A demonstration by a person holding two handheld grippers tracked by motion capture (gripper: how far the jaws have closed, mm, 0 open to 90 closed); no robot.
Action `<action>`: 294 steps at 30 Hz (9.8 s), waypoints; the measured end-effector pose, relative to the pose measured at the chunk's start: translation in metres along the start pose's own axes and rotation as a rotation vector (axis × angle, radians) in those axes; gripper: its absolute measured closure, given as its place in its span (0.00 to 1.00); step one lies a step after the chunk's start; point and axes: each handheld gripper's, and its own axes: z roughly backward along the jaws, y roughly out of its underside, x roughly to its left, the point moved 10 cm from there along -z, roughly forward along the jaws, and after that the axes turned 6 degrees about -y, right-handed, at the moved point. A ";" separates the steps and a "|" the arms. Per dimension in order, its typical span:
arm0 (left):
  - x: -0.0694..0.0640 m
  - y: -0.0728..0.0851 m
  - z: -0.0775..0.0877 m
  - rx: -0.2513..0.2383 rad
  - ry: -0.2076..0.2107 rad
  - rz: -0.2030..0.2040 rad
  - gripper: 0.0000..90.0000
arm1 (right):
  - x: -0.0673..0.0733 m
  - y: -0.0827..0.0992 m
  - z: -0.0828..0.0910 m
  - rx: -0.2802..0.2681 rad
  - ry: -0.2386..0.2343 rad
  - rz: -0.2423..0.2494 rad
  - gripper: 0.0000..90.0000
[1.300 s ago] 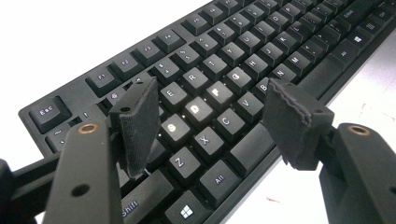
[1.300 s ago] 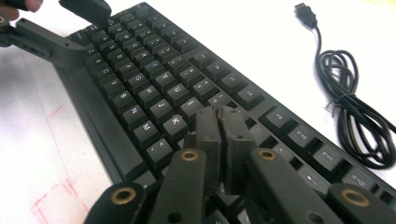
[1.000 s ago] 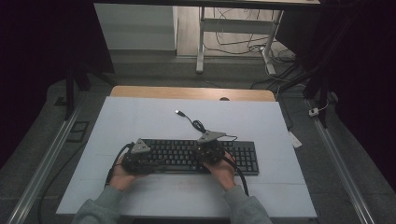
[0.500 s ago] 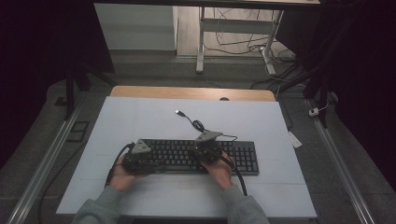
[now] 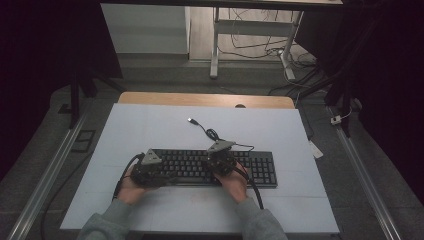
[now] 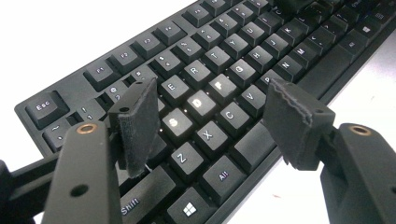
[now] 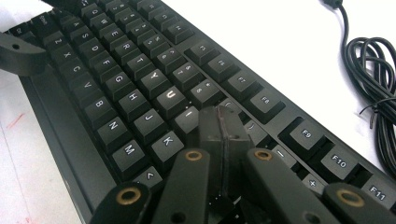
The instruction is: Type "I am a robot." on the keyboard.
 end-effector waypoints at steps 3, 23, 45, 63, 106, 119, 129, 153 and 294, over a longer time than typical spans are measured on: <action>0.000 0.000 0.000 0.000 -0.001 -0.001 0.40 | 0.001 -0.002 0.003 -0.014 0.004 0.010 1.00; 0.001 0.001 -0.001 0.002 -0.008 0.001 0.40 | 0.001 0.020 0.052 -0.088 0.002 0.005 0.73; 0.005 -0.001 0.001 -0.018 -0.028 0.015 0.40 | 0.005 0.041 0.073 -0.126 -0.002 0.019 0.57; 0.007 -0.011 0.001 -0.050 -0.033 0.048 0.49 | 0.003 0.043 0.071 -0.116 0.007 0.011 0.56; -0.011 -0.035 -0.041 0.034 -0.010 -0.049 0.99 | 0.000 0.045 0.070 -0.117 0.012 0.003 0.54; -0.011 -0.031 -0.045 0.046 -0.017 -0.055 0.99 | 0.000 0.045 0.070 -0.113 0.016 0.006 0.54; -0.009 -0.036 -0.031 0.010 -0.018 -0.053 0.99 | 0.000 0.044 0.070 -0.117 0.017 0.003 0.54; -0.004 -0.011 0.016 -0.061 0.013 0.067 0.48 | 0.000 0.045 0.071 -0.116 0.019 0.001 0.53; 0.005 0.044 0.045 -0.022 -0.030 0.071 0.40 | -0.039 0.116 0.162 -0.125 0.133 -0.011 0.51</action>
